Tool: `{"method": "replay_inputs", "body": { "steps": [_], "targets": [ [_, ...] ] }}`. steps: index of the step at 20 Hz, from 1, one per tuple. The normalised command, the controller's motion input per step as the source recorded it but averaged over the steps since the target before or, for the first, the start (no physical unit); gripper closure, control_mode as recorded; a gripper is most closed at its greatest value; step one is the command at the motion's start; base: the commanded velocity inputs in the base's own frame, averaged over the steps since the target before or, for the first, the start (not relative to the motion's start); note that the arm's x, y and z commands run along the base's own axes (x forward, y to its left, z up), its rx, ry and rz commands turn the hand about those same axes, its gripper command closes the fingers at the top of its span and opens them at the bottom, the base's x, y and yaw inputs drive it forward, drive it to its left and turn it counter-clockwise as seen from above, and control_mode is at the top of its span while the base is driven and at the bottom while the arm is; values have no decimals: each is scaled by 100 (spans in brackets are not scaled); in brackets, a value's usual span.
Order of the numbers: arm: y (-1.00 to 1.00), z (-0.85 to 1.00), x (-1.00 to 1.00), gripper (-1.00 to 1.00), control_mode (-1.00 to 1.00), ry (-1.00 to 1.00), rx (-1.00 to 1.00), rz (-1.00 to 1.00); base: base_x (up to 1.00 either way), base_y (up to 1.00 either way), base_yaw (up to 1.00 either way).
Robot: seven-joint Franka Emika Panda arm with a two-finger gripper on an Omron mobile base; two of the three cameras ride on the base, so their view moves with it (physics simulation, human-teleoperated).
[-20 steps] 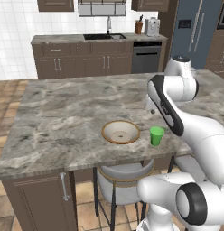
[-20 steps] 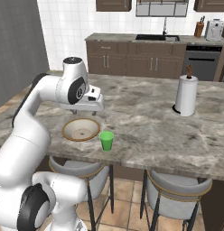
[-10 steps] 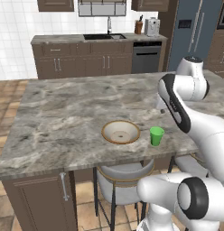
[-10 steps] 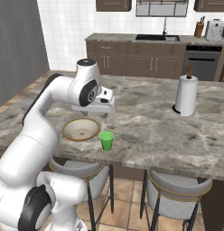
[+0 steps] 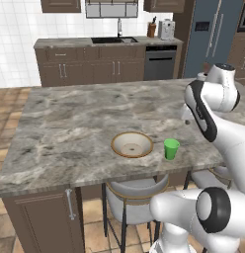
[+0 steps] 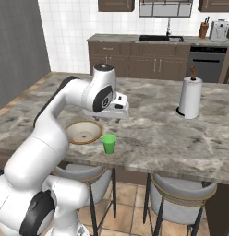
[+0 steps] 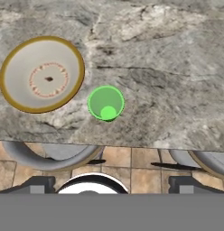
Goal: Place the cup inside the bowl on the dining table and move the bowl to any counter.
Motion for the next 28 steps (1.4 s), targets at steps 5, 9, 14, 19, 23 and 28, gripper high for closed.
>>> {"method": "replay_inputs", "body": {
  "steps": [5,9,14,19,23,28],
  "targets": [
    [-11,-11,13,-100,-100,0,0,0,0,0,0],
    [0,-10,22,-100,-100,0,0,0,0,0,0],
    [0,-9,24,-100,-100,1,0,0,0,0,0],
    [0,-10,24,-100,-100,3,0,0,0,0,0],
    [0,-12,22,-100,-100,2,0,0,0,0,0],
    [0,-11,20,-100,-100,2,0,0,0,0,0]
  ]
}}
